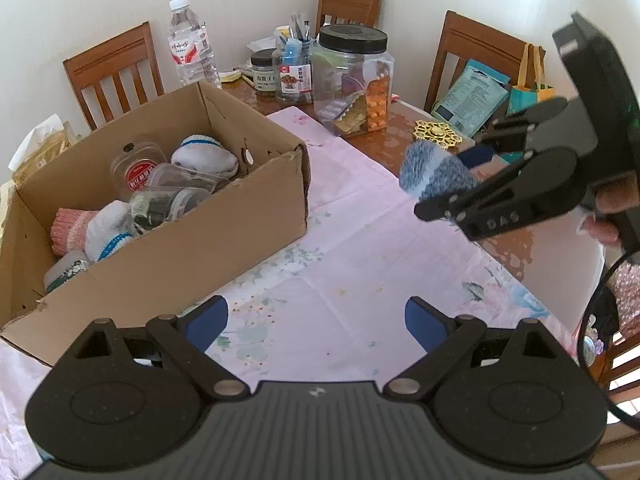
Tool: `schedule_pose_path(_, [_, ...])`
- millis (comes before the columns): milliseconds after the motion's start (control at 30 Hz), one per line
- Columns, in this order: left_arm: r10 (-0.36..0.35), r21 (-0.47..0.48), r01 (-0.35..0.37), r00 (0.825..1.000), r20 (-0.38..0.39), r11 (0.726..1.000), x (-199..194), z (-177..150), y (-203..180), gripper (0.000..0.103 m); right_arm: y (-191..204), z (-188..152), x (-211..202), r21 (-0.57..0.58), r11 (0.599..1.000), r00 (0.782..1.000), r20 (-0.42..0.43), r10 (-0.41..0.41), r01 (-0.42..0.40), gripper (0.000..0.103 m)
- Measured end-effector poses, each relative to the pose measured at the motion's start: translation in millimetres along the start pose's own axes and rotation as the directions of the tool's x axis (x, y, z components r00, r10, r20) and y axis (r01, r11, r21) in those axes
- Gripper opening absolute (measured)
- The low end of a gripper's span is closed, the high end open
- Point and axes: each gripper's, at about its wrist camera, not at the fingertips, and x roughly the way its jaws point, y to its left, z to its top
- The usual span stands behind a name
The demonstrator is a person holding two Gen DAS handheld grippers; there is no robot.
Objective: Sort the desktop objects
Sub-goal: 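Carry the sock over the cardboard box and release it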
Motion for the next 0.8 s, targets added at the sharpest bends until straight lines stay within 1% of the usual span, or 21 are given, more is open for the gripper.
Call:
schedule_pose_path(200, [-0.008,-0.006,0.008,1.000,0.012,1.000,-5.3,-5.3,13.7,0.095,14.2,25.2,-16.1,-0.021,1.000,0.999,0.041,0.006,-0.005,0.064])
schedule_pose_path(400, [0.009,-0.028,-0.009,1.000,0.024,1.000,-10.5,-11.5,38.2,0.095,42.7,60.2,-25.0,-0.079,0.997,0.996,0.086,0.013,-0.006,0.064])
schedule_pose_path(533, [0.052,-0.046,-0.050,0.998,0.038,0.998,-16.2,-17.6,60.9,0.095,65.8,87.0,-25.1,-0.119,0.993,0.994,0.109,0.027,-0.014,0.064])
schedule_pose_path(700, [0.132,-0.060,-0.129,0.990,0.052,0.990,-23.9,-29.9,86.0,0.095,91.1,117.7,-18.3,-0.165,0.986,0.991,0.124,0.049,-0.028,0.064])
schedule_pose_path(800, [0.170,-0.063,-0.167,0.984,0.053,0.984,-27.9,-37.1,97.5,0.099,103.8,133.3,-12.9,-0.189,0.981,0.990,0.127,0.065,-0.040,0.064])
